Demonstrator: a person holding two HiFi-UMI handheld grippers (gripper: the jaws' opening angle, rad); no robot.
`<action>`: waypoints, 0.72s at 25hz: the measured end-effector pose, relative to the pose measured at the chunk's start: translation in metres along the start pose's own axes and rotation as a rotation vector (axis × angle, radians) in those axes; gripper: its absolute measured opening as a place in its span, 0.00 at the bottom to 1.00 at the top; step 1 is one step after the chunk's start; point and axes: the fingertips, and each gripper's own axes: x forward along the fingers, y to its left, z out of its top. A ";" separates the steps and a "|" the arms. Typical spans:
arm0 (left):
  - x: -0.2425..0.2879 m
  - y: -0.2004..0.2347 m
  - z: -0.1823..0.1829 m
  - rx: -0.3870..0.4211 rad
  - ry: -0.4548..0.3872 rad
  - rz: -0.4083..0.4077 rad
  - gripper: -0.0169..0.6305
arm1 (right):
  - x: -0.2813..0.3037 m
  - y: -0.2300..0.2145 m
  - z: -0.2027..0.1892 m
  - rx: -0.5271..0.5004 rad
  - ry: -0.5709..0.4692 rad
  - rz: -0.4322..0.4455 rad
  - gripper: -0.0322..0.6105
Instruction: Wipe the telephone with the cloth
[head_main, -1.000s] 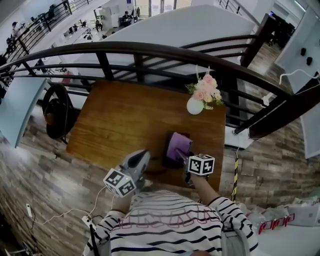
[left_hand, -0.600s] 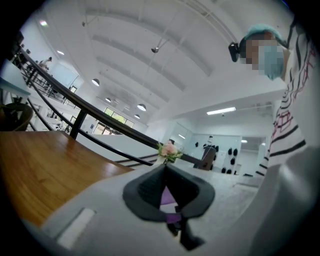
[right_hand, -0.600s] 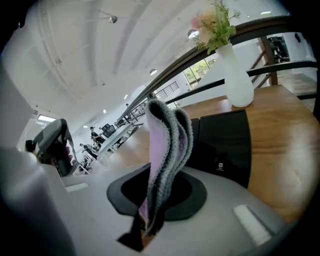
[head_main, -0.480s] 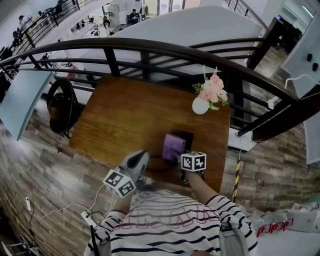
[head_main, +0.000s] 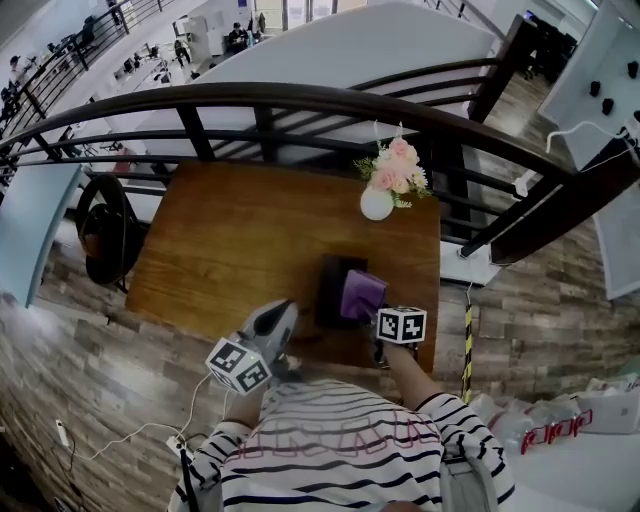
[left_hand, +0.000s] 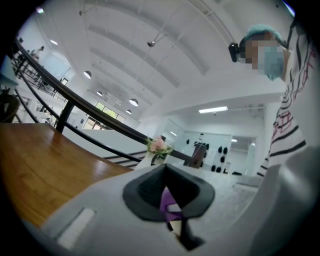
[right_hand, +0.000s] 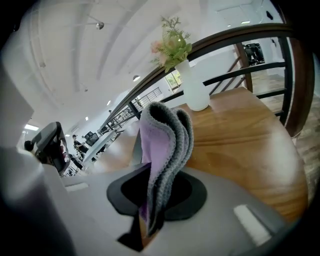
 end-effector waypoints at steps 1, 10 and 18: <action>0.002 -0.002 -0.001 0.000 0.003 -0.007 0.03 | -0.005 -0.006 0.000 0.006 -0.006 -0.011 0.13; 0.009 -0.011 -0.008 -0.005 0.009 -0.024 0.03 | -0.029 -0.032 -0.001 0.025 -0.029 -0.076 0.13; -0.001 -0.008 -0.006 0.002 -0.005 -0.003 0.03 | -0.026 0.014 0.003 -0.041 -0.072 0.028 0.13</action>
